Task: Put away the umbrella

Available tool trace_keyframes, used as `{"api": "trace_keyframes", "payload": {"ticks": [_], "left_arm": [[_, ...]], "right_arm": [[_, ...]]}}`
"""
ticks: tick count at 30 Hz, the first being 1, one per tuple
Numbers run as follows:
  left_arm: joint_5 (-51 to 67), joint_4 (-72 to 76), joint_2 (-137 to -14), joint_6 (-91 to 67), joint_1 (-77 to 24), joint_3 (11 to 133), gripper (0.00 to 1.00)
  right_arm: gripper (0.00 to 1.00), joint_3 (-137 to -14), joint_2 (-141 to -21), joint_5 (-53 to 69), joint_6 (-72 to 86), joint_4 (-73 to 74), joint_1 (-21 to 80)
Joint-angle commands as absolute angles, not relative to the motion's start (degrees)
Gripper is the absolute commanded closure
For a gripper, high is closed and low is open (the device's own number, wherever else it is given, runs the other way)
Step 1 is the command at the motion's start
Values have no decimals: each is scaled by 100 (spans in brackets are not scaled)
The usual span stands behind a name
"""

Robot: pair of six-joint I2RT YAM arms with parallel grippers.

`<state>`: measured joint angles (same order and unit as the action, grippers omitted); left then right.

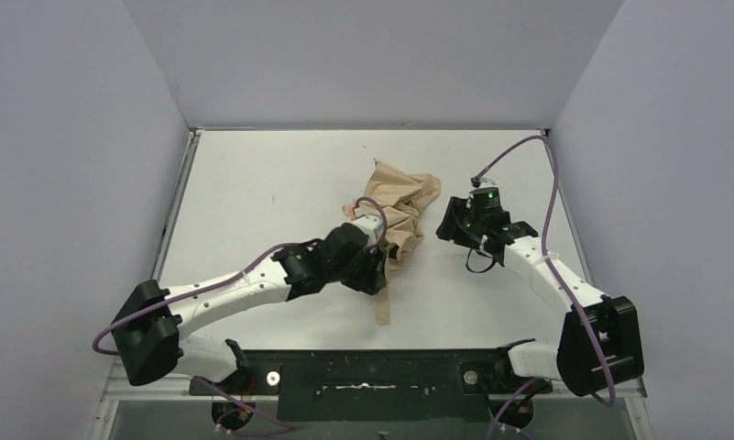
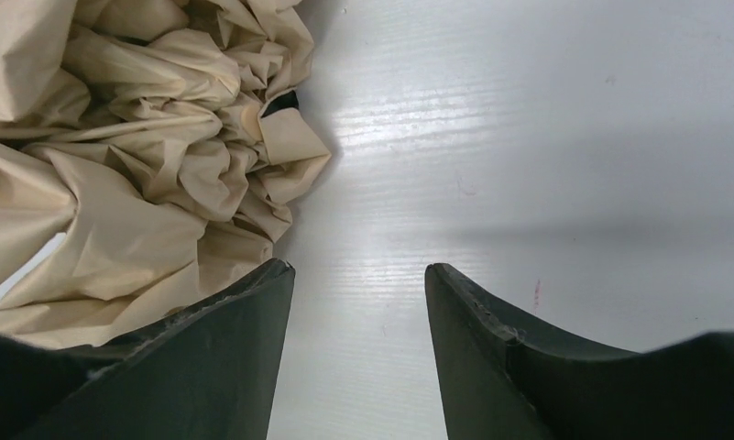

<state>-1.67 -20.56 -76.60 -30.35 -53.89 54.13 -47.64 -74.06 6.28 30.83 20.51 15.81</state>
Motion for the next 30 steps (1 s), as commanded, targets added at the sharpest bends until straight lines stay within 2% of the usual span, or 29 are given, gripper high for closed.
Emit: {"api": "trace_keyframes", "payload": {"ticks": [1,8,18,23,25,27,29,30], "left_arm": [[-689,-1279,-8086,-3474,-5882,5375,48],[-776,-546,-8786,-3715,-5900,5213,40],[-781,-344,-9390,-3600,-5835,5428,42],[-700,-175,-9443,-3515,-5727,5504,56],[-596,-91,-9432,-3500,-5656,5517,68],[-401,-92,-9377,-3488,-5577,5564,85],[-339,-218,-9215,-3432,-5566,5624,98],[-337,-333,-9103,-3410,-5582,5651,100]], "right_arm": [[43,-4567,-7119,815,3311,1938,1591],[41,-4336,-6684,784,3332,2036,1603],[41,-4246,-6377,842,3331,2216,1602],[40,-4211,-6222,932,3375,2271,1603],[40,-4210,-6139,932,3371,2316,1603],[40,-4226,-6074,945,3358,2377,1600],[40,-4251,-5975,963,3346,2428,1600],[40,-4254,-5924,971,3345,2452,1604]]}}
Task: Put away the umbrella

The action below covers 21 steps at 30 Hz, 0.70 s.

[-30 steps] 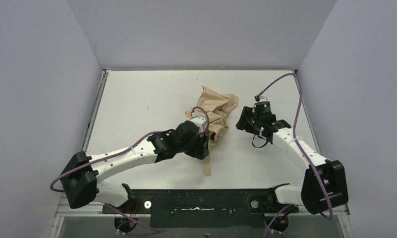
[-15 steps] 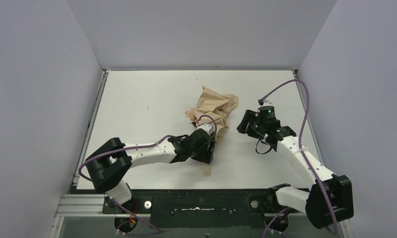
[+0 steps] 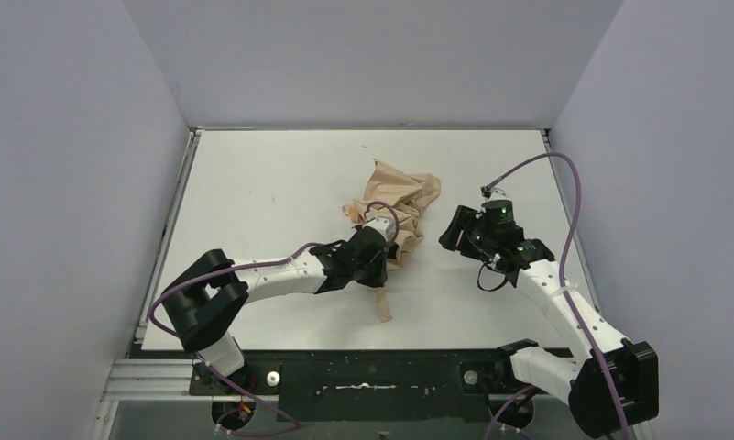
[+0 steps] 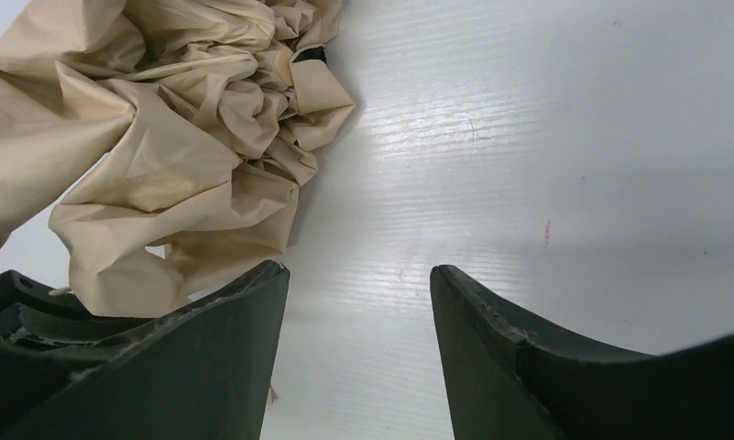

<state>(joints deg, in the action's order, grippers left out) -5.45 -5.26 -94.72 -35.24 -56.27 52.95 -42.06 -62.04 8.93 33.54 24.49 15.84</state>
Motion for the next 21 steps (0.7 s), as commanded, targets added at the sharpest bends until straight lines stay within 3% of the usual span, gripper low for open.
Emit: {"api": "trace_keyframes", "payload": {"ticks": [1,6,10,21], "left_arm": [[-359,-504,-8878,-3377,-5596,5673,100],[-282,-1127,-7928,-3207,-5709,5711,100],[546,-1314,-7339,-3007,-5754,5665,100],[1427,-1862,-7344,-2953,-6349,5482,100]], "right_arm": [[40,-4260,-5871,982,3340,2477,1600],[40,-4254,-5690,1111,3411,2491,1605],[39,-4269,-5678,1269,3448,2448,1618],[47,-4258,-5572,1966,3392,2367,1917]]}}
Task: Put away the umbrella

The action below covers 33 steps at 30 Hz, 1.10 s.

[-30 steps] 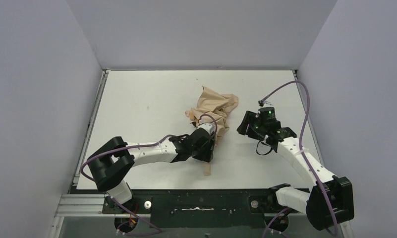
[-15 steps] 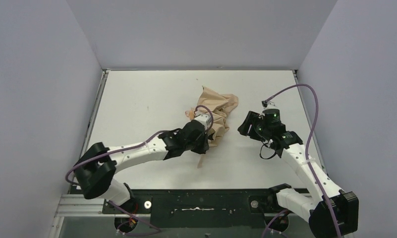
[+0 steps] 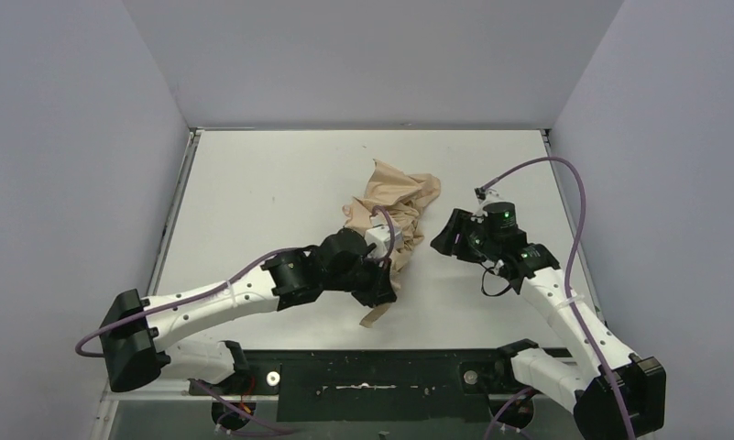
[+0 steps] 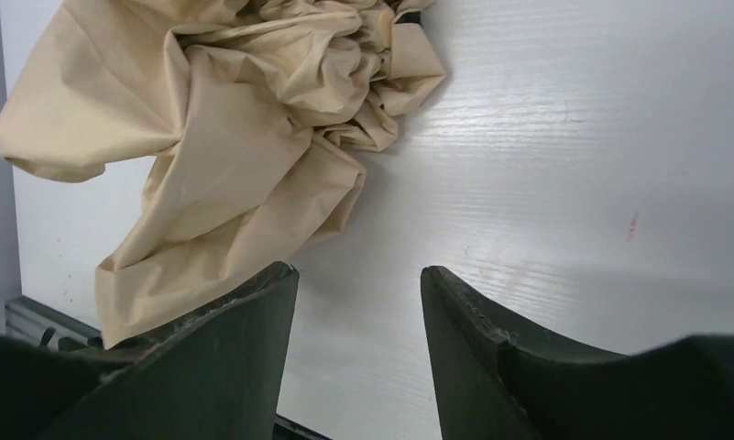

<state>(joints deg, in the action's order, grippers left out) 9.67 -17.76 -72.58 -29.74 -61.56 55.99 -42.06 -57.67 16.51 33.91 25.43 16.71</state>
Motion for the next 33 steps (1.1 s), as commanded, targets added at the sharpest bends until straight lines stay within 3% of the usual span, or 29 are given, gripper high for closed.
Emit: {"api": "trace_keyframes", "payload": {"ticks": [1,14,33], "left_arm": [[1428,-1835,-7407,-2988,-6419,5401,100],[1599,-721,-7858,-3729,-6937,4079,100],[1575,-446,-7839,-3885,-7081,3664,100]], "right_arm": [[48,-4250,-5556,1915,3397,2393,2035],[71,-4000,-5831,1068,3983,1549,3853],[79,-3439,-7350,932,4851,126,4368]]}}
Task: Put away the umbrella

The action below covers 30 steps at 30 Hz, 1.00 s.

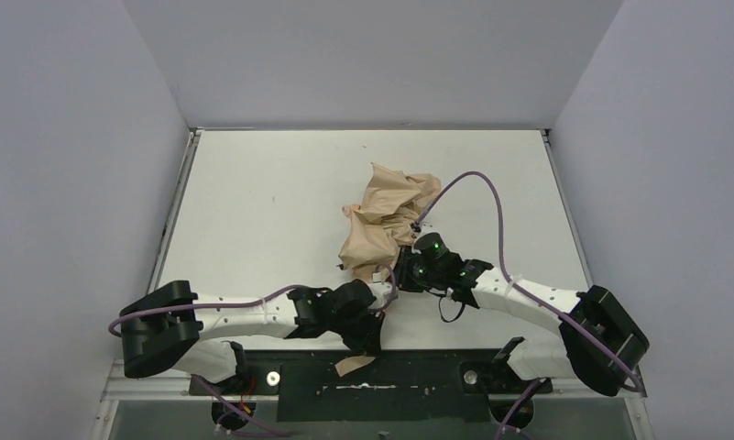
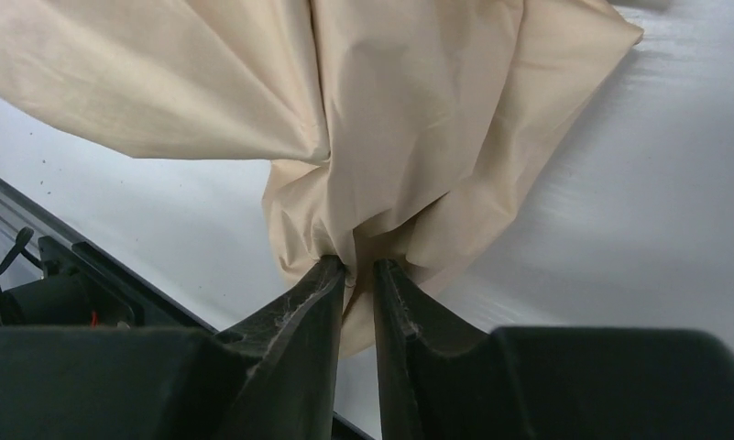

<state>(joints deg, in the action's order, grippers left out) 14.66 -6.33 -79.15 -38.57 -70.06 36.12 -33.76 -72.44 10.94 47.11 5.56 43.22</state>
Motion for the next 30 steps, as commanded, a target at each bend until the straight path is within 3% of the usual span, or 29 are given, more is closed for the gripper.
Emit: {"api": "trace_keyframes", "payload": {"ticks": [1,13,21,25,30], "left_arm": [[1510,-592,-7810,-3868,-7102,3734,100],[-1102,-5148,-8571,-3182,-8378,6325,100],[-1082,-5157,-9190,-3033,-8869,6789,82],[-1079,-4940,-8957,-2957,-8869,6673,70],[-1164,-4579,-8449,-2870,-8628,6482,65]], "right_arm": [[79,-3449,-7356,837,4845,254,4368],[78,-3185,-7143,421,5018,447,4329],[78,-2890,-7062,475,5128,312,4203],[77,-2743,-6918,454,5166,350,4087],[75,-2740,-6699,282,5099,693,4019]]}}
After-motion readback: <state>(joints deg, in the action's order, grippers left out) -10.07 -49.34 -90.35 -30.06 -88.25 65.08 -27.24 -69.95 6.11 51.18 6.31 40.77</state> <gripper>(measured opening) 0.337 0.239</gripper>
